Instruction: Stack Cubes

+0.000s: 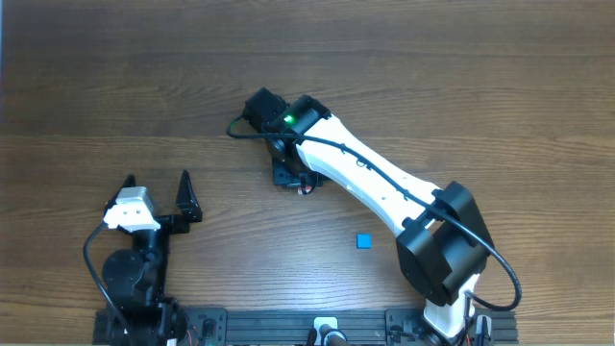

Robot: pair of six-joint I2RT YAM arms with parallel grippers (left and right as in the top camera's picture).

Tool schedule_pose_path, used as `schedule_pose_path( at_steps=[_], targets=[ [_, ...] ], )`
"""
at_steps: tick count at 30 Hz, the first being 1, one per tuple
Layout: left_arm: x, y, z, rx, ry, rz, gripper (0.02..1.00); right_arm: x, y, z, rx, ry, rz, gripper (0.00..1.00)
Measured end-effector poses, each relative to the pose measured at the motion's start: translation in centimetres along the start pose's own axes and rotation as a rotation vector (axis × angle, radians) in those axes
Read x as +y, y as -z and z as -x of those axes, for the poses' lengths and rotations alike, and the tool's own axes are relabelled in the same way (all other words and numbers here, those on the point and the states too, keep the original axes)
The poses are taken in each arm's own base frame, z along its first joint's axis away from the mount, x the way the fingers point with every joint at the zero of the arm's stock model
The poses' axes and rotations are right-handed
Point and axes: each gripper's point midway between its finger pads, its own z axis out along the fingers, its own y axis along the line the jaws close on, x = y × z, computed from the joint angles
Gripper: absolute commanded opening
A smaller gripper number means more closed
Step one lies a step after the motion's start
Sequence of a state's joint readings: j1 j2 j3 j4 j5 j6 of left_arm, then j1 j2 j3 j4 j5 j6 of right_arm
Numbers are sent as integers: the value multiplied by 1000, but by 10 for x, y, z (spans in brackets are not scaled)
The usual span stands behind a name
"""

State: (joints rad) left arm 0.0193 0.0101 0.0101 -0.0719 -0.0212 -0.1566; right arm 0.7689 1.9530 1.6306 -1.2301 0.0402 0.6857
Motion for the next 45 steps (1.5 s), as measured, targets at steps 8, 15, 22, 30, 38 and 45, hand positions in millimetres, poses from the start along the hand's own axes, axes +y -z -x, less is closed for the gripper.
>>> schedule_pose_path(
  at_steps=[8, 15, 22, 30, 38, 45],
  targets=[
    [0, 0, 0, 0, 0, 0, 1000, 0, -3, 0, 4, 0, -3, 12],
    [0, 0, 0, 0, 0, 0, 1000, 2, -4, 2, -3, -4, 2, 12],
    [0, 0, 0, 0, 0, 0, 1000, 3, -5, 3, -2, -7, 2, 12],
    [0, 0, 0, 0, 0, 0, 1000, 2, -10, 2, -1, -10, 0, 36],
    [0, 0, 0, 0, 0, 0, 1000, 2, -10, 2, -2, -13, 2, 207],
    [0, 0, 0, 0, 0, 0, 1000, 4, -10, 4, -10, -15, 8, 220]
  ],
)
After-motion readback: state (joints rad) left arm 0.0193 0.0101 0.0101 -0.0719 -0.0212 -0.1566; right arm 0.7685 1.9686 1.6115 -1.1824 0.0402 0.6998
